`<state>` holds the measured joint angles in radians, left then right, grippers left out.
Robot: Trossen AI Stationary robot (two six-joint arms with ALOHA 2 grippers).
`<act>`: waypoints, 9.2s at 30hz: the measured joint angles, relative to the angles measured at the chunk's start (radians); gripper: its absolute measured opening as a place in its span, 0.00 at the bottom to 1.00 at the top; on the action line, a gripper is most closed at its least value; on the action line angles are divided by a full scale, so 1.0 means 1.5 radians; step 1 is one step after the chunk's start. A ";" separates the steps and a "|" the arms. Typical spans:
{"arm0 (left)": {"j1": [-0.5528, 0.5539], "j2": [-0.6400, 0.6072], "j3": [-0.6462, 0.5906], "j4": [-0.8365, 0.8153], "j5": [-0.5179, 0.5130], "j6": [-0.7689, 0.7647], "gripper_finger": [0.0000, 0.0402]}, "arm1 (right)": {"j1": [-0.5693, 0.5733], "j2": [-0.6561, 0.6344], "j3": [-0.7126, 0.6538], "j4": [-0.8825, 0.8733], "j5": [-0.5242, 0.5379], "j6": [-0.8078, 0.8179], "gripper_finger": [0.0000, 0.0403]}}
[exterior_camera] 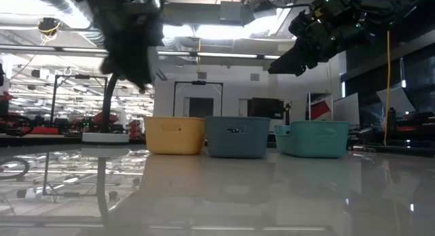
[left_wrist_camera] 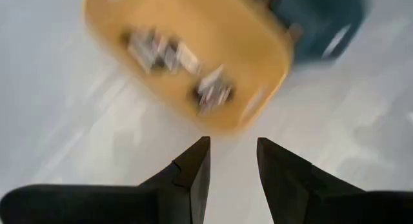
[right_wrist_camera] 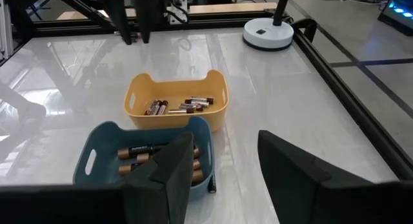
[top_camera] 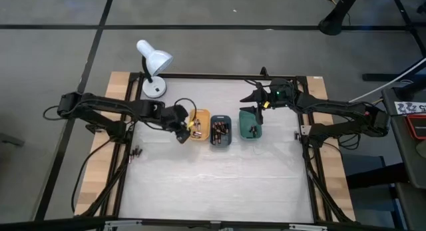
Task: Sort batteries
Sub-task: Put the silver battery into the yellow bin, then put the black battery into the blue bin
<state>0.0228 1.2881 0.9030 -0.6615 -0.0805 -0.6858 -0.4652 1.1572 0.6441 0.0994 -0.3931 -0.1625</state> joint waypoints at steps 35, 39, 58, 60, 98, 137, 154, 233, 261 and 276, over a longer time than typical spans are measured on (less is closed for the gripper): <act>-0.172 0.155 -0.141 -0.322 0.237 -0.259 0.29 | 0.000 0.005 0.000 0.003 0.000 -0.005 0.43; -0.171 0.149 -0.169 -0.296 0.242 -0.259 0.29 | 0.000 0.005 0.000 0.003 0.000 -0.005 0.43; -0.150 0.147 -0.217 -0.220 0.267 -0.223 0.12 | 0.000 0.005 0.000 0.004 0.000 -0.005 0.43; -0.145 0.147 -0.217 -0.221 0.268 -0.218 0.07 | 0.000 0.005 0.000 0.004 0.000 -0.005 0.43; 0.084 0.164 -0.016 0.494 0.072 0.111 0.07 | 0.000 0.005 0.000 0.016 0.094 -0.005 0.43; 0.102 0.584 0.512 0.357 0.189 0.396 0.38 | -0.118 -0.055 -0.020 -0.051 0.250 0.053 0.43; 0.014 0.418 0.511 -0.238 -0.036 0.353 0.35 | -0.117 -0.055 -0.021 -0.041 0.199 0.059 0.43; -0.365 0.017 -0.172 -0.338 0.078 -1.055 0.35 | -0.117 0.013 -0.020 0.067 0.103 0.017 0.43; -0.329 -0.027 -0.269 -0.256 0.118 -1.050 0.35 | -0.117 0.013 -0.020 0.085 0.060 0.025 0.43; -0.330 -0.027 -0.270 -0.223 0.083 -1.004 0.30 | -0.117 0.013 -0.020 0.085 0.058 0.025 0.43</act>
<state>-0.4721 1.2472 0.4980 -0.9962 0.0441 -2.1915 -0.6410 1.1763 0.6144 0.2272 -0.3065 -0.1246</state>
